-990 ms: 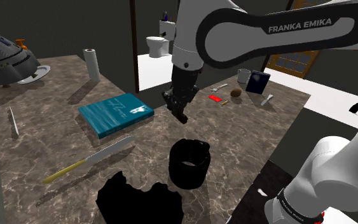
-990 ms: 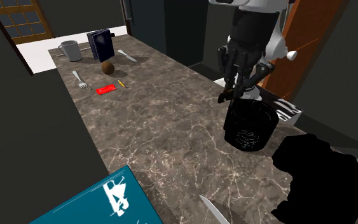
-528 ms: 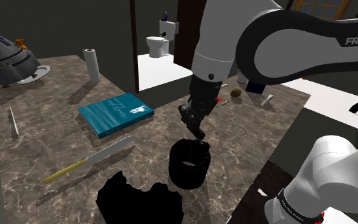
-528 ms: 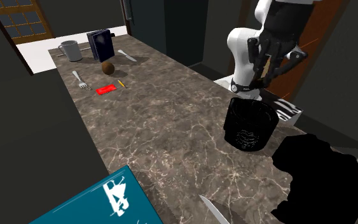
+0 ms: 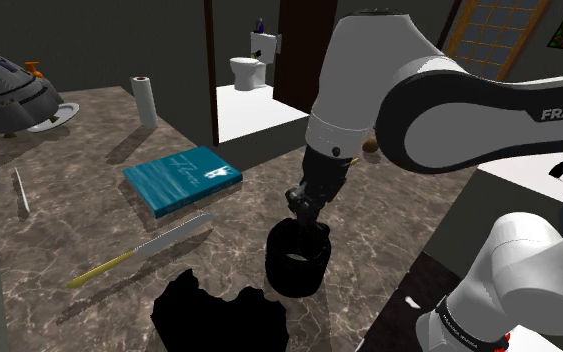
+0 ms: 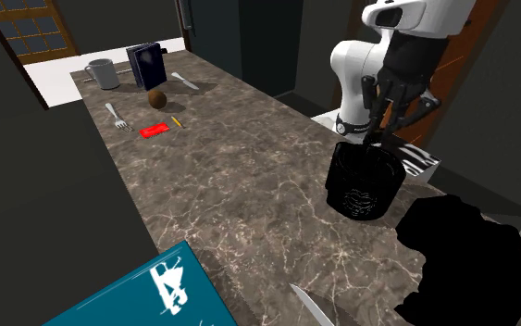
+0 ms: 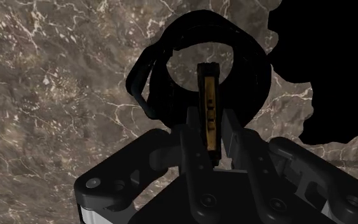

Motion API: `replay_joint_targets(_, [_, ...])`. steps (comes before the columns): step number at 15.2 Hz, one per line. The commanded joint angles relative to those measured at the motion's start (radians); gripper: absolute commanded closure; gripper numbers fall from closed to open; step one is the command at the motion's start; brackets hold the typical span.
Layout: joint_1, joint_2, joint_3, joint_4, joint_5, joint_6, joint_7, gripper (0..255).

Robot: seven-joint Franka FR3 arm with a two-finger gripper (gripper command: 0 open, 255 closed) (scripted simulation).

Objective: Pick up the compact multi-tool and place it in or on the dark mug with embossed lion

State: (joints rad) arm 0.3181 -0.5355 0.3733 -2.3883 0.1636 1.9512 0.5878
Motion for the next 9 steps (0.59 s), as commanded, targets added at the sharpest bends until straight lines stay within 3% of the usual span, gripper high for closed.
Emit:
replay_joint_targets(1, [0.001,0.005,0.004,-0.024,0.002,0.029,0.0,255])
replay_joint_targets(9, [0.003,0.027,0.02,-0.097,0.008,0.124,0.003,255])
